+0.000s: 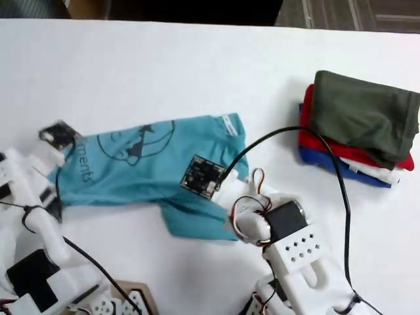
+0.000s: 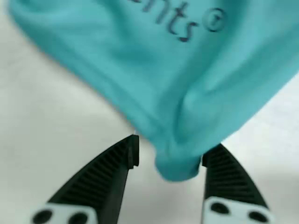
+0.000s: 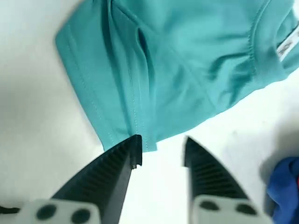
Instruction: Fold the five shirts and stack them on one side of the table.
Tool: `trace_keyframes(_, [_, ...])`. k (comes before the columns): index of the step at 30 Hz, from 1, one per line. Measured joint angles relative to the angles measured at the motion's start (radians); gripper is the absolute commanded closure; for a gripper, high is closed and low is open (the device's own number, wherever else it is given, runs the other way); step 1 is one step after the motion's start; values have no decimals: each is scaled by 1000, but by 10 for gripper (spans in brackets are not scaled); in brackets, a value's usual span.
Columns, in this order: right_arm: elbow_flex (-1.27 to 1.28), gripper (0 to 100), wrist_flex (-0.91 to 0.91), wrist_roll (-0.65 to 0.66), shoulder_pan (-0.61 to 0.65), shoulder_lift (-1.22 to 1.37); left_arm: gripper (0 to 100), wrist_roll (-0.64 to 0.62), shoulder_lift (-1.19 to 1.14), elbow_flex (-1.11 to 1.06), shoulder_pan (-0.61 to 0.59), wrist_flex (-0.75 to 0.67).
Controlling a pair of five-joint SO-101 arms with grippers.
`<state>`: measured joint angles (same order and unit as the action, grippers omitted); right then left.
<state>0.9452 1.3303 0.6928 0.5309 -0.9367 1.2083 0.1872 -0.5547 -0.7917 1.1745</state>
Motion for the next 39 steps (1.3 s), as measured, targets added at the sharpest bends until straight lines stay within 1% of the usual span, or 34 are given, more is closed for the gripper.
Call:
trace_keyframes(4, [0,760,5,0,2,0,753,-51,0,161,-5,64])
trace_keyframes(7, [-40,776,-5,0,-3,0,753,-106,0,206,5,66])
trace_keyframes(11, [-91,801,-127,-21,-41,0,753,-190,-29,207,60,25])
trace_keyframes(13, [-91,803,-201,-61,-61,18,753,-247,-83,207,84,-5])
trace_keyframes(15, [-94,803,-255,-83,-66,83,758,-275,-158,207,115,-20])
trace_keyframes(18, [-112,803,-305,-95,-86,219,775,-290,-281,229,127,-28])
trace_keyframes(21, [-164,803,-321,-97,-110,344,778,-299,-382,298,123,-28])
trace_keyframes(25, [-216,803,-321,-97,-114,450,778,-353,-466,390,123,-28])
trace_keyframes(31, [-238,803,-327,-97,-114,488,775,-376,-482,512,124,12])
trace_keyframes(37, [-239,803,-327,-97,-112,489,775,-376,-502,552,124,6])
trace_keyframes(39, [-239,803,-327,-97,-115,489,775,-416,-535,562,132,-20])
